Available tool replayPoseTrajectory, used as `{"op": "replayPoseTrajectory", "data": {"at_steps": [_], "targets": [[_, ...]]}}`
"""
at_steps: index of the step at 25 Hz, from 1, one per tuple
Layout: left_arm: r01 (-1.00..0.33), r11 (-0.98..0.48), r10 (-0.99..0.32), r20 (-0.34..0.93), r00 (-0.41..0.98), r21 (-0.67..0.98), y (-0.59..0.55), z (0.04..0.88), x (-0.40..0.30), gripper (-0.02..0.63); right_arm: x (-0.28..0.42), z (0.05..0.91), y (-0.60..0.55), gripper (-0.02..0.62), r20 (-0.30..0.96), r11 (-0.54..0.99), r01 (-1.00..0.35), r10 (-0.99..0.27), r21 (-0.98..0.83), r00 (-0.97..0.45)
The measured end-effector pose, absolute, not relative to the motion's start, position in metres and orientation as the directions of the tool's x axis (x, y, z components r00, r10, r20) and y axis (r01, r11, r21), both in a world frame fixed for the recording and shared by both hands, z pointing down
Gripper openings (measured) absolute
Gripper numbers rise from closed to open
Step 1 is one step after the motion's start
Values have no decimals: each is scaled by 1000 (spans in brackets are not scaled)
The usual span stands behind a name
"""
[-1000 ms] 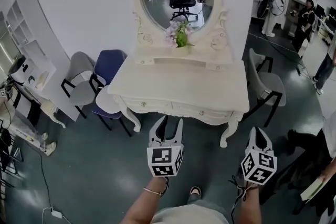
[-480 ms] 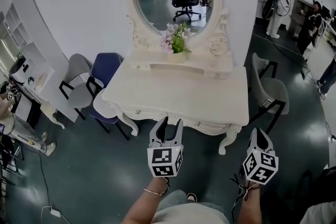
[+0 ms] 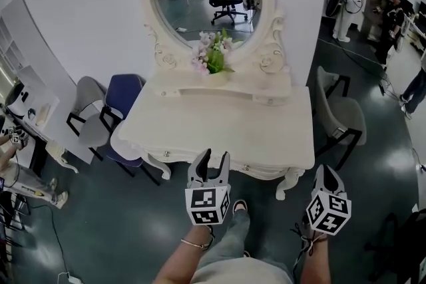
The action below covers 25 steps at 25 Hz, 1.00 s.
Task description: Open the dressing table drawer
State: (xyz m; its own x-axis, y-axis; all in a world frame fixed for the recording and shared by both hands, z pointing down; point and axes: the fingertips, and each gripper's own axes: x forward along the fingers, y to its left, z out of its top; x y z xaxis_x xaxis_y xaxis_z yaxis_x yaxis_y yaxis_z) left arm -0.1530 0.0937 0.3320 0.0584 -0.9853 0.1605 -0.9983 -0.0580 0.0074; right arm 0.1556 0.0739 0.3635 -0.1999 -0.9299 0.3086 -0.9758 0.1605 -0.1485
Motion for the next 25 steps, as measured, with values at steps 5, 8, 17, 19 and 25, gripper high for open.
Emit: {"op": "replayPoseTrajectory", "data": {"at_steps": [5,8,17,19,25], "targets": [[-995,-102,-984,148,103,15,37,326,-155,187,146,359,34,7,298,139,-978,-937,-157,-181],[-992,-128,-982,137,130,21,0,320,-157,187,139,352,4,8,296,127,-981,-941,-148,-166],[-987,-155,-980,118,157,31,-100,305,-183,187,124,333,-87,8,297,76,-989,-948,-127,-111],[-987,-156,-980,118,158,32,-120,305,-191,187,117,332,-106,8,294,73,-989,-950,-128,-108],[-985,-168,-978,122,171,35,-167,307,-206,187,100,333,-148,8,301,65,-990,-948,-128,-101]]}}
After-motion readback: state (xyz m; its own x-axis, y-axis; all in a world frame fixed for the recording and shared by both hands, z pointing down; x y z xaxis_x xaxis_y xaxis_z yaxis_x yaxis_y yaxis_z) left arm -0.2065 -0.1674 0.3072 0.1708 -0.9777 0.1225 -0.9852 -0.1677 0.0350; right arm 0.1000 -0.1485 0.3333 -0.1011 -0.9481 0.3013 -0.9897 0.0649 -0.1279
